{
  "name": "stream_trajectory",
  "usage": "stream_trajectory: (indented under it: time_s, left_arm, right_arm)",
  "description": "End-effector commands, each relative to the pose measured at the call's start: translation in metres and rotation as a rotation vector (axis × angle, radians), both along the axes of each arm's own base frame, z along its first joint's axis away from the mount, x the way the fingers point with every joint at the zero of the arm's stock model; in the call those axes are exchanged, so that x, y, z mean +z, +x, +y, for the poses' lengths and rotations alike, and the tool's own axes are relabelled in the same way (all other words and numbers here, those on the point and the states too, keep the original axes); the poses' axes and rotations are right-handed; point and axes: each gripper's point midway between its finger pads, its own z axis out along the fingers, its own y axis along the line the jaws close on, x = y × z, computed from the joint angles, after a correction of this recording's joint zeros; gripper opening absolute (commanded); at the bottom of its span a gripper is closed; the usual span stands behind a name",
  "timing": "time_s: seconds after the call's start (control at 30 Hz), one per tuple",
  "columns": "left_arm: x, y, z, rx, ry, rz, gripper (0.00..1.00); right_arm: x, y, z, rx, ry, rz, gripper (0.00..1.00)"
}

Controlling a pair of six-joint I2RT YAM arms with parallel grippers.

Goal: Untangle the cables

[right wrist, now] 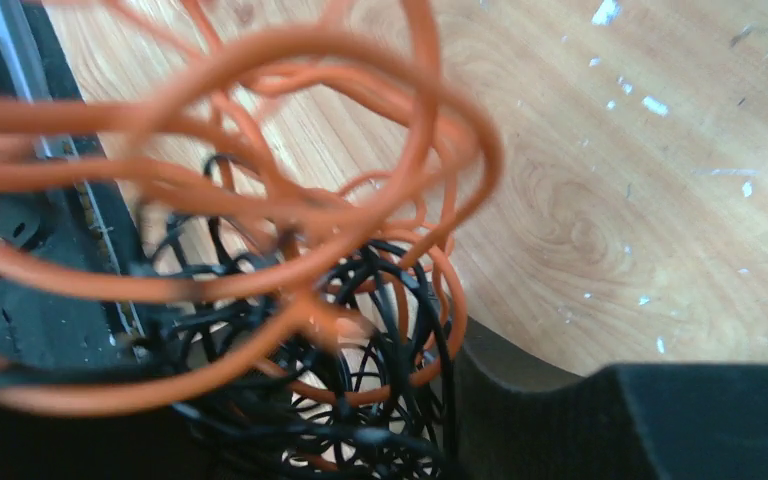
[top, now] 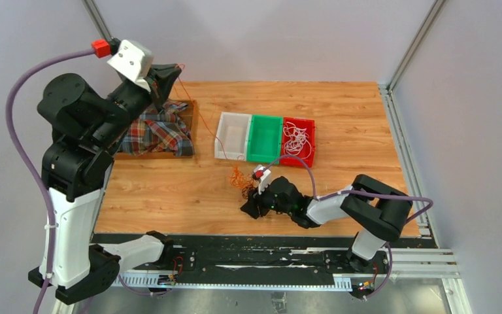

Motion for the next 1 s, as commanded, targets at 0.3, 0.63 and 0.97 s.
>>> stream_trajectory:
  time_s: [0.3, 0.63, 0.97]
  left_arm:
    - [-0.118, 0.0, -0.007, -0.04, 0.128, 0.239, 0.0]
    - [-0.179, -0.008, 0.007, 0.008, 0.196, 0.333, 0.0]
    - [-0.203, -0.013, 0.023, 0.062, 0.269, 0.362, 0.0]
  right_arm:
    - [0.068, 0.023, -0.001, -0.013, 0.062, -0.07, 0.52]
    - [0.078, 0.021, 0.023, 0.082, 0.05, -0.074, 0.56]
    - [0.055, 0.041, 0.058, 0.127, -0.052, -0.087, 0.56]
